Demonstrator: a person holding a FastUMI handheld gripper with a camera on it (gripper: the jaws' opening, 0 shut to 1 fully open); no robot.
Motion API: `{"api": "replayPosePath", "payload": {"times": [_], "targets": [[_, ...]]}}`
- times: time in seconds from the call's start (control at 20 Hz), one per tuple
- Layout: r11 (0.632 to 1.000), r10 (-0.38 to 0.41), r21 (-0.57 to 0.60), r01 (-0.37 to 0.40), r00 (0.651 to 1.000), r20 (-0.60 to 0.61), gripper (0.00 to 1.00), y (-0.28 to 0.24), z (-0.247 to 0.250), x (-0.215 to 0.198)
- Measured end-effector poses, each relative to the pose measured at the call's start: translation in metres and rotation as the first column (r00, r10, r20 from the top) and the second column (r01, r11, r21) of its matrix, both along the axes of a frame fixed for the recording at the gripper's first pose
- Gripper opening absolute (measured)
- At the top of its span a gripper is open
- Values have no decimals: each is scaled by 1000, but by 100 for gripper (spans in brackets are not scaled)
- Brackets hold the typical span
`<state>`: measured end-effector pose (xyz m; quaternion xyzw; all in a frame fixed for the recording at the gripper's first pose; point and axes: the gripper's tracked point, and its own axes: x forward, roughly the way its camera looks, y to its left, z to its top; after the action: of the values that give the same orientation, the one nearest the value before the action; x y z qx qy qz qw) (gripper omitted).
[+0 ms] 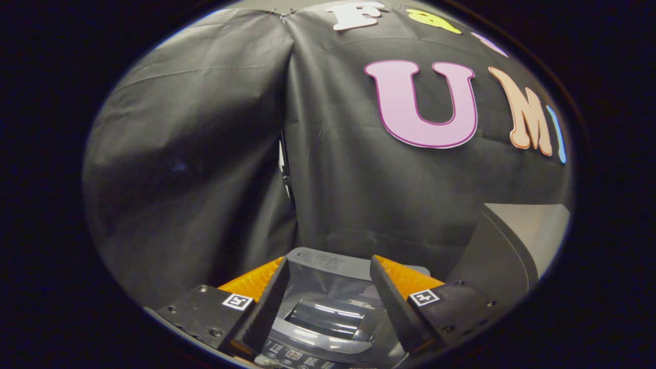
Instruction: Put the clothes into the washing machine and then close the washing machine lid.
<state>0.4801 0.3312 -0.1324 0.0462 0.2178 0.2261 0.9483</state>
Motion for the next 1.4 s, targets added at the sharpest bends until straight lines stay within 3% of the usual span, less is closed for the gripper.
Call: {"api": "replayPosePath", "payload": {"times": [0.7, 1.05, 1.4], "targets": [[997, -41, 75, 29, 985, 168, 95, -28, 36, -1], [983, -133, 154, 97, 961, 244, 95, -71, 69, -15], [970, -235, 138, 202, 924, 301, 95, -131, 73, -33]]}}
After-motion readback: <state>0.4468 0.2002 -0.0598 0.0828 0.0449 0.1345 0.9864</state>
